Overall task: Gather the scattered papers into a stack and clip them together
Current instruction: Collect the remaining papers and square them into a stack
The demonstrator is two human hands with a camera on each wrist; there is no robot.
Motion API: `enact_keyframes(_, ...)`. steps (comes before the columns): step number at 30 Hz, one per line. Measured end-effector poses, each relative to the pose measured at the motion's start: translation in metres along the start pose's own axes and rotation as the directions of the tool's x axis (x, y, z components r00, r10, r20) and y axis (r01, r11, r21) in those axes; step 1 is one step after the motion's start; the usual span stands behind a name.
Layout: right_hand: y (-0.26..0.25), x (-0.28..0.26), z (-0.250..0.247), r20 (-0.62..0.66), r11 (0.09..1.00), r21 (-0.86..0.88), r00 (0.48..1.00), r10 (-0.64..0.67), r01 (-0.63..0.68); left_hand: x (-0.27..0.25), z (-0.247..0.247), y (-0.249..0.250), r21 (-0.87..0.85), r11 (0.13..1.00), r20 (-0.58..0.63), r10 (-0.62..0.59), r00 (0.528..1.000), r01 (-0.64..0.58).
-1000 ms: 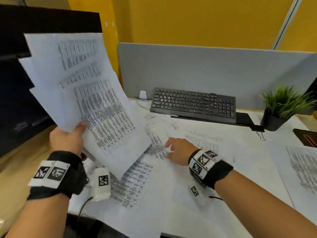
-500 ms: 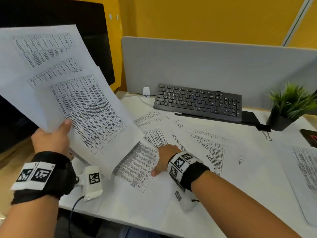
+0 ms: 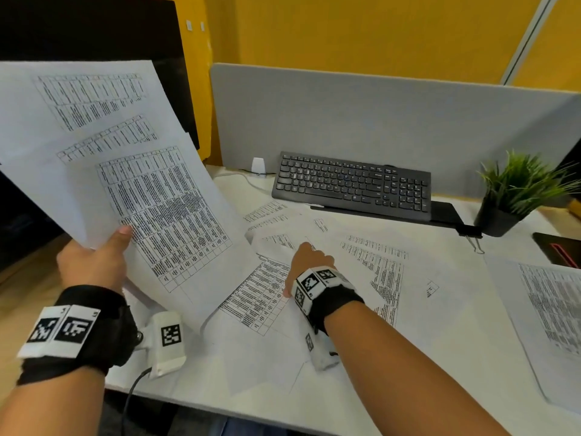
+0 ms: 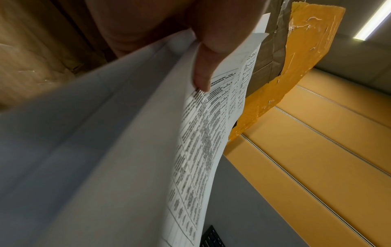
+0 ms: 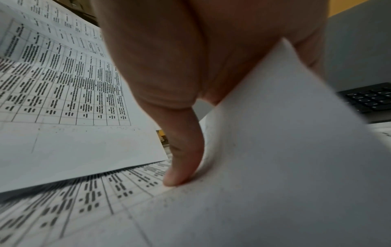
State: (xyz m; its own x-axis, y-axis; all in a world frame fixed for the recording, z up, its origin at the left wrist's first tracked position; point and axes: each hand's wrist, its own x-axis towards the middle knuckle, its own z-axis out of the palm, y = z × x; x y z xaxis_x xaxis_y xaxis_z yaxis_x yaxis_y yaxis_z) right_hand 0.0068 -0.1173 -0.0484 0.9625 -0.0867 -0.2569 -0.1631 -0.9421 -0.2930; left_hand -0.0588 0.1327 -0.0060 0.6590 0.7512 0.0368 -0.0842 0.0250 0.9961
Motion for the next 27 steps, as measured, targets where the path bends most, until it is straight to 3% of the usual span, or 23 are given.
enact_keyframes(4,-0.003,-0.005,0.004,0.027,0.998,0.002,0.998,0.055,-0.055,-0.001,0.000,0.000,0.000,1.000,0.003,0.020,1.000,-0.020)
enact_keyframes(10,0.007,-0.004,-0.013,0.037,0.995,0.101,0.999,0.024,-0.028,-0.001,-0.007,0.003,0.001,1.000,-0.001,0.002,1.000,-0.002)
enact_keyframes(15,0.039,0.007,-0.048,0.140,0.961,0.218,0.980,0.141,-0.169,-0.006,-0.007,0.002,0.014,1.000,0.028,-0.016,0.999,0.016)
enact_keyframes(19,0.062,0.007,-0.086,0.006,0.928,0.321,0.981,0.196,-0.187,-0.013,0.001,-0.004,0.000,0.996,0.097,-0.085,0.992,0.085)
enact_keyframes(21,0.070,0.000,-0.120,-0.133,0.888,0.450,0.977,0.167,-0.091,-0.019,0.009,-0.010,-0.020,0.990,0.144,-0.136,0.980,0.141)
enact_keyframes(23,0.068,-0.015,-0.156,-0.294,0.808,0.574,0.955,0.049,0.135,-0.023,0.019,-0.017,-0.015,0.982,0.188,-0.182,0.965,0.188)
enact_keyframes(24,0.064,-0.025,-0.172,-0.338,0.708,0.655,0.940,-0.039,0.265,-0.027,0.025,-0.019,-0.019,0.979,0.215,-0.196,0.957,0.205)
enact_keyframes(26,0.055,-0.045,-0.193,-0.342,0.364,0.838,0.911,-0.230,0.407,-0.033,0.038,-0.024,-0.020,0.971,0.268,-0.225,0.937,0.239)
enact_keyframes(27,0.054,-0.051,-0.196,-0.313,0.202,0.900,0.897,-0.313,0.385,-0.037,0.045,-0.026,-0.011,0.967,0.302,-0.240,0.923,0.255)
